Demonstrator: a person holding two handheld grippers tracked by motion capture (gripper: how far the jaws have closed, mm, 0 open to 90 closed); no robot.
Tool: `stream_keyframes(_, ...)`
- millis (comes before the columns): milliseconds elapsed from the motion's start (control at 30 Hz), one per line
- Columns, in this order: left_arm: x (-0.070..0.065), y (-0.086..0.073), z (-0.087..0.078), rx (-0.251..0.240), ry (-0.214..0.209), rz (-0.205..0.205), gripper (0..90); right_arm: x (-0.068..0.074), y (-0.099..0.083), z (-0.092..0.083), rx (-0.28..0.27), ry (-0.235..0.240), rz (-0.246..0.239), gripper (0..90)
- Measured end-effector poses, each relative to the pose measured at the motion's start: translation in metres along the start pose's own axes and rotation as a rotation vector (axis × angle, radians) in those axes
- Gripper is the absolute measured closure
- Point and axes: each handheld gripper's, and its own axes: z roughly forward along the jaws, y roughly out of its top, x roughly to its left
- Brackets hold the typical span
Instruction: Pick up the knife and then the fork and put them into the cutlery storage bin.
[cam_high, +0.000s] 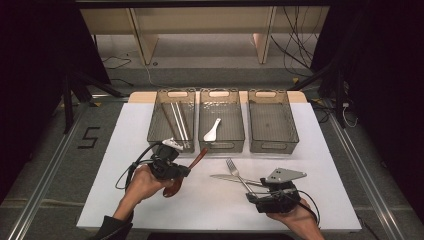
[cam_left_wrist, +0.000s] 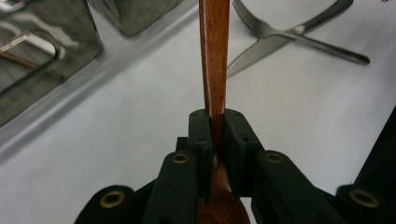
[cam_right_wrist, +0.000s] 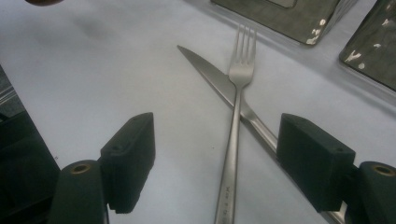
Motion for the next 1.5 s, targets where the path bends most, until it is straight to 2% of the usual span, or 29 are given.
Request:
stream_keyframes(167, 0.002, 0.011, -0.002, -0.036, -0.004, -0.008, 81.7, 0.000, 0.000, 0.000, 0.000, 0.000, -0.001, 29.0)
stream_keyframes(400, 0.009, 0.035, -0.006, -0.112, -0.012, -0.024, 81.6, -0.001, 0.000, 0.000, -0.003, 0.001, 0.002, 28.9)
stream_keyframes(567, 0.010, 0.047, -0.007, -0.138, -0.012, -0.030, 81.6, -0.002, -0.001, -0.001, -0.004, 0.000, 0.003, 29.0)
stream_keyframes(600, 0.010, 0.053, -0.006, -0.151, -0.012, -0.029, 81.6, -0.002, -0.001, -0.001, -0.004, 0.000, 0.003, 29.0)
stream_keyframes(833, 0.014, 0.074, 0.000, -0.142, -0.004, -0.017, 81.6, -0.002, 0.000, -0.001, -0.005, -0.001, 0.001, 29.0)
stream_keyframes(933, 0.019, 0.085, 0.003, -0.166, 0.001, -0.032, 81.5, -0.002, -0.001, -0.001, -0.003, -0.002, 0.005, 29.0)
stream_keyframes(1233, 0.029, 0.108, 0.007, -0.187, -0.001, -0.042, 81.5, -0.003, -0.001, -0.001, -0.005, 0.001, 0.005, 28.9)
stream_keyframes(1500, 0.036, 0.124, 0.016, -0.204, 0.018, -0.060, 81.5, -0.003, -0.001, -0.002, -0.005, 0.003, 0.004, 29.0)
